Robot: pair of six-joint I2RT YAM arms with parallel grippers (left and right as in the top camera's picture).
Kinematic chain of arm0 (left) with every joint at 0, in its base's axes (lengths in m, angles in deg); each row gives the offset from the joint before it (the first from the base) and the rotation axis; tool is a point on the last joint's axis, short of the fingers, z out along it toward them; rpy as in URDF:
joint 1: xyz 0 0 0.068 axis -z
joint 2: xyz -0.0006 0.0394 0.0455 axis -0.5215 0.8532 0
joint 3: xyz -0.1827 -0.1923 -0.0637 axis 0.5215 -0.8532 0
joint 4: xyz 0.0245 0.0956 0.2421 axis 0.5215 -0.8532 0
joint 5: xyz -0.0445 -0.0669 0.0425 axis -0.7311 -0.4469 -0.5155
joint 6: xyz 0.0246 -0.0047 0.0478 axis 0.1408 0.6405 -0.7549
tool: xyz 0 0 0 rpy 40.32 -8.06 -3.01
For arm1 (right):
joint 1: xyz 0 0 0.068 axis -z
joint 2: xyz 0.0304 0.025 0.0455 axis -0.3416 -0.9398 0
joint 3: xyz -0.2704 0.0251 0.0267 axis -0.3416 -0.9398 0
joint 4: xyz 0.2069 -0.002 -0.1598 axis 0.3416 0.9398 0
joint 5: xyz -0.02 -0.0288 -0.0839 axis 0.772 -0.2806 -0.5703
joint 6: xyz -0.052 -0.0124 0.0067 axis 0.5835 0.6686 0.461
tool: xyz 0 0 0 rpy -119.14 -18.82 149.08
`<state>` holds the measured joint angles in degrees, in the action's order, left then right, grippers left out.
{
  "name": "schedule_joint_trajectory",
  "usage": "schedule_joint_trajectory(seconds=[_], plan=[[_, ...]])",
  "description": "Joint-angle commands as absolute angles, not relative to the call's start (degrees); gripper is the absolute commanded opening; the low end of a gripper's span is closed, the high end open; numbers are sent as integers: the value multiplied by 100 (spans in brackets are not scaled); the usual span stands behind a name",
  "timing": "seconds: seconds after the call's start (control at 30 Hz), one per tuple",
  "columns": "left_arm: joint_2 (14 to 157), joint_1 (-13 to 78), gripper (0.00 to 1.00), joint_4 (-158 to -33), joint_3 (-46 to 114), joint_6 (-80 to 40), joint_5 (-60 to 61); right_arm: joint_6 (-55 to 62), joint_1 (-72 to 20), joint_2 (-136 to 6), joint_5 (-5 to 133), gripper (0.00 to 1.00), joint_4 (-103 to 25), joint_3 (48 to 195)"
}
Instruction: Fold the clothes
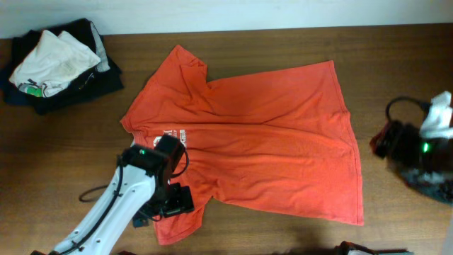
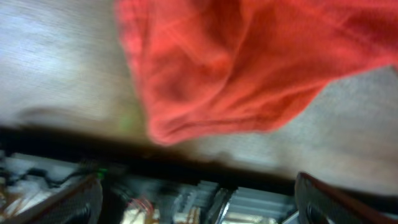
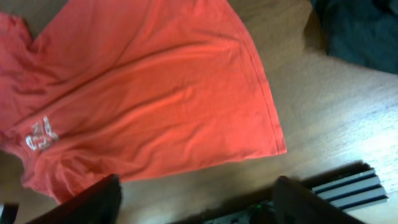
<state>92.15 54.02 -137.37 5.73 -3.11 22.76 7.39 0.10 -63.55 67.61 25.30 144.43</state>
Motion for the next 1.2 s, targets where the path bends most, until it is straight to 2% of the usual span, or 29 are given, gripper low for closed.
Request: schedule_joint_trajectory(seconds=[0.0, 0.3, 0.4, 0.43, 0.67, 0.7, 0.77, 0.8, 0.83, 0.87, 0.97, 1.0, 1.17], plan=[[9171, 5367, 98, -13061, -219, -108, 1810, 846, -18, -5736, 7157, 88, 2563, 13860], [9189, 5094, 93, -11894, -1062, -115, 1859, 1176, -18, -5006, 7548, 87, 2563, 12131], [9200, 4893, 76, -11724, -1073, -134, 1861, 1401, -18, -4991, 7736, 86, 2565, 12083], [9272, 4825, 75, -11721, -1073, -191, 1859, 1401, -18, -4960, 7734, 86, 2565, 12083], [10030, 4808, 75, -11439, -1073, -261, 1876, 1397, -18, -4742, 7732, 83, 2565, 12083], [10245, 4808, 60, -11304, -1073, -263, 1673, 1394, -18, -4689, 7732, 82, 2565, 12083], [10527, 4808, 54, -11162, -1073, -268, 1555, 1377, -18, -4667, 7734, 83, 2565, 12083], [10607, 4808, 46, -11109, -1073, -285, 1570, 1377, -18, -4672, 7734, 83, 2563, 12083], [10669, 4808, 20, -11057, -1071, -285, 1568, 1377, -18, -4696, 7732, 83, 2543, 12083], [10675, 4808, 1, -11033, -1069, -283, 1546, 1375, -18, -4718, 7734, 84, 2519, 12080], [10673, 4808, 1, -11116, -973, -283, 1378, 1169, -18, -4864, 7729, 85, 2360, 12078], [10640, 4808, 0, -11359, -824, -283, 1391, 1156, -18, -4960, 7710, 89, 2248, 12076], [9967, 4808, 1, -12545, 26, -285, 2075, 736, -8, -5636, 7176, 89, 1962, 11722]])
